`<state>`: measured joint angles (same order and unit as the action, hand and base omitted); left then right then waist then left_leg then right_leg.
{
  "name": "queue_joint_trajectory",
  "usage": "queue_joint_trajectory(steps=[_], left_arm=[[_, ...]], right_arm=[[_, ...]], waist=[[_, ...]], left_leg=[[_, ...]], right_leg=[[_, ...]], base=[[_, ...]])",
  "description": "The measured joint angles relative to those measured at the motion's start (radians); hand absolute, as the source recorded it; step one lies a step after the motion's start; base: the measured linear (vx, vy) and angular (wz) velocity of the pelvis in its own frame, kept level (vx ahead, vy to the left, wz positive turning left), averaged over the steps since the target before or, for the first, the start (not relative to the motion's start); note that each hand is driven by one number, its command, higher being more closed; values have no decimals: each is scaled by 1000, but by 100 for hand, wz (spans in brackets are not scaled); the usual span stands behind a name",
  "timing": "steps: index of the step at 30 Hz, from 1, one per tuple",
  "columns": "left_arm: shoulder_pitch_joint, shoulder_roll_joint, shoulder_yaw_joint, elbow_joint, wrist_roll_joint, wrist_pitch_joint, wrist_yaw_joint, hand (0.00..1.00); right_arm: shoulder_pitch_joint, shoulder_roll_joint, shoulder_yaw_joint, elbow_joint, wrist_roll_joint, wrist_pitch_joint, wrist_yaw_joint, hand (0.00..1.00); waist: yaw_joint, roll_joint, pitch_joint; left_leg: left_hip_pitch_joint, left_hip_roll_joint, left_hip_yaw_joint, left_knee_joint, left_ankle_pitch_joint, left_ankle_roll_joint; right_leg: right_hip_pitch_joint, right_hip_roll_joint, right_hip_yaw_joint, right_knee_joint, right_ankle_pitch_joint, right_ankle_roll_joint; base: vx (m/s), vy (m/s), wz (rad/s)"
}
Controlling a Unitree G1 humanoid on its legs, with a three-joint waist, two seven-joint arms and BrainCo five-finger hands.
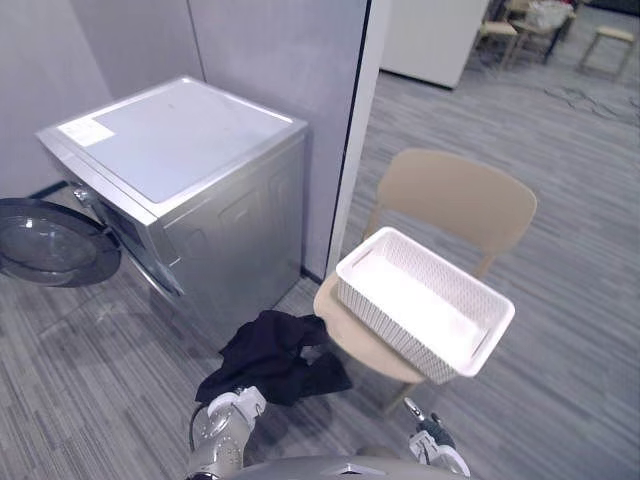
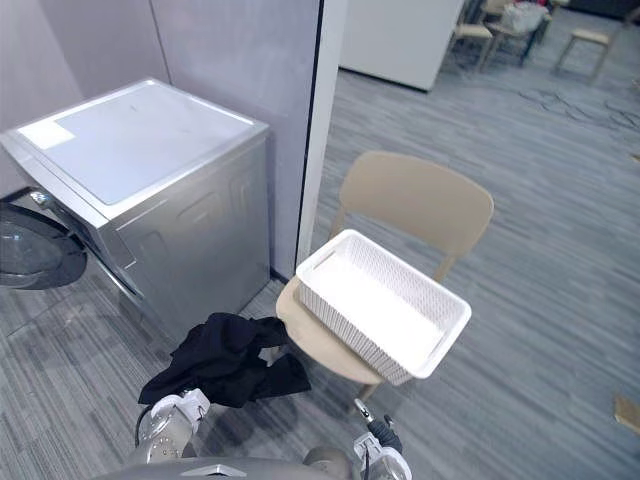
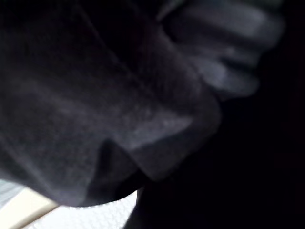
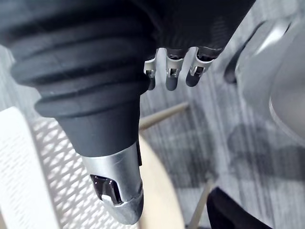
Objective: Pick up the laundry basket with both hands and put the clothes into the washing machine.
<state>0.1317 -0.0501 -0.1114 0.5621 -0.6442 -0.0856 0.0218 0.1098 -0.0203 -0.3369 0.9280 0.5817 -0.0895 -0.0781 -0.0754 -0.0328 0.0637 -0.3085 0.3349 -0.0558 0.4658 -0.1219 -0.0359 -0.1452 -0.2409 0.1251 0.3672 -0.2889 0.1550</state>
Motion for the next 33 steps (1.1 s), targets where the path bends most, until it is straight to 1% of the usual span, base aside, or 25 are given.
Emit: queue_joint_trajectory(steps=[1,2,3,4,5,6,7,8,9,10,11,12,13,15,16,17,19,20,21,22,24,27,29,30,33], left_arm=[[3,-4,-5,0,-6,0,3,100],[7,-4,-15,7,-12,0,14,100],[6,10,-10,10,-12,0,18,100],[12,52,-3,14,-12,0,19,100],[12,66,-7,15,-12,0,19,100],[4,88,-22,14,-11,0,18,100],[-6,92,-31,14,-10,0,18,100],[-24,97,-50,14,-10,-2,17,100],[-38,106,-77,14,-10,-2,14,100],[-47,111,-90,14,-8,-2,13,100],[-57,110,-103,14,-2,-2,8,100],[-62,110,-107,13,1,-3,7,100],[-63,113,-104,11,2,-5,7,100],[-62,117,-88,12,2,-6,11,100],[-62,117,-89,15,2,-6,11,100],[-65,113,-90,17,1,-6,11,100],[-84,105,-97,34,2,-5,8,100],[-98,98,-94,64,2,-4,7,100],[-107,99,-93,79,2,-5,6,100],[-125,88,-87,114,2,-4,6,100],[-139,57,-96,120,20,1,5,100],[-139,22,-113,113,22,2,-6,100],[-134,10,-129,87,27,2,-8,100],[-116,6,-131,56,31,1,-11,100],[-97,-2,-136,26,31,0,-12,100]], right_arm=[[8,-12,-3,25,0,5,-3,0],[0,-26,-23,77,-1,10,-15,0],[-6,-14,-30,103,-1,12,-16,0],[-13,23,-31,150,-1,26,-17,0],[-6,33,-38,156,4,30,-16,0],[-2,38,-66,154,2,27,-16,0],[-2,37,-75,154,2,26,-17,0],[-3,34,-80,149,2,26,-17,0],[-4,32,-79,146,2,24,-17,0],[-7,27,-77,137,2,24,-18,0],[-15,16,-70,120,2,28,-22,0],[-23,7,-67,102,2,28,-22,0],[-18,9,-57,66,2,29,-25,0],[-9,15,19,-4,1,30,-33,0],[-16,16,43,-34,1,29,-32,0],[-23,22,63,-77,1,27,-30,0],[-32,35,70,-116,3,20,-16,0],[-34,52,84,-132,6,13,-3,0],[-28,58,89,-133,10,6,5,0],[-31,53,89,-130,16,0,6,0],[-40,43,88,-163,23,-16,4,0],[-18,29,85,-168,42,-18,4,0],[-9,37,91,-169,42,-19,4,0],[2,38,99,-175,42,-19,4,0],[13,39,102,-201,40,-15,4,0]], waist=[[-12,7,-5],[-19,5,-13],[-26,6,-9],[-35,-25,-24],[-38,-28,-26],[-45,-22,-38],[-43,-19,-44],[-38,-12,-51],[-39,-6,-67],[-38,1,-69],[-35,19,-70],[-36,33,-64],[-48,56,-49],[-55,35,-42],[-56,35,-42],[-58,25,-40],[-66,28,-23],[-72,40,-16],[-78,14,-27],[-68,33,-19],[-85,56,-8],[-74,55,-8],[-55,33,7],[-43,32,11],[-11,40,15]], left_leg=[[22,-12,-48,-69,58,27],[68,-44,-44,-105,-44,-169],[54,-54,-26,-85,-56,-215],[41,-80,-7,-49,-74,-212],[42,-88,-2,-39,-84,-213],[33,-102,12,-29,-99,-207],[29,-104,23,-35,-103,-199],[33,-114,45,-55,-106,-174],[40,-131,82,-103,-84,-147],[54,-140,102,-139,-67,-138],[94,-156,154,-230,-22,-112],[115,-159,175,-271,-1,-98],[157,-166,207,-331,34,-90],[225,-190,291,-391,62,-73],[236,-191,324,-396,61,-71],[247,-191,362,-401,60,-71],[261,-191,385,-408,62,-72],[259,-159,391,-410,73,-85],[258,-164,388,-414,76,-90],[258,-146,396,-437,83,-97],[274,-145,385,-479,117,-74],[311,-133,408,-456,141,-91],[255,-118,414,-243,101,-124],[185,-90,404,-71,86,-121],[99,-48,377,129,92,-117]], right_leg=[[-1,-17,26,-17,5,30],[10,-58,73,-63,14,70],[19,-63,107,-71,19,90],[27,-44,136,-87,46,123],[36,-55,121,-106,85,123],[50,-73,121,-162,205,124],[42,-76,122,-175,252,124],[17,-82,125,-181,346,110],[-37,-89,138,-166,435,37],[-66,-91,137,-156,488,-19],[-126,-94,107,-150,616,-125],[-148,-94,74,-143,658,-168],[-200,-82,11,-24,602,-200],[-271,-11,-121,238,337,-195],[-272,27,-142,250,288,-172],[-259,53,-139,216,272,-160],[-254,73,-128,188,253,-126],[-226,149,-99,101,184,-80],[-185,175,-98,25,173,-89],[-152,191,-108,-63,193,-102],[-138,207,-126,-97,208,-103],[-78,207,-138,-103,198,-109],[-31,176,-148,-90,166,-108],[-8,167,-164,-87,153,-113],[10,147,-166,-62,126,-109]], base=[[102,584,-24],[110,572,-23],[133,514,-31],[123,303,-15],[112,428,-14],[31,329,-11],[-16,409,-23],[-39,309,-38],[-22,288,-44],[-9,279,-68],[11,214,-66],[56,254,-74],[108,210,-65],[104,166,-100],[57,82,-124],[31,51,-96],[31,-34,-60],[48,-165,-23],[38,-221,-36],[8,-138,-23],[40,-75,-5],[53,-61,23],[-31,-44,31],[-70,-58,35],[-63,47,9]])
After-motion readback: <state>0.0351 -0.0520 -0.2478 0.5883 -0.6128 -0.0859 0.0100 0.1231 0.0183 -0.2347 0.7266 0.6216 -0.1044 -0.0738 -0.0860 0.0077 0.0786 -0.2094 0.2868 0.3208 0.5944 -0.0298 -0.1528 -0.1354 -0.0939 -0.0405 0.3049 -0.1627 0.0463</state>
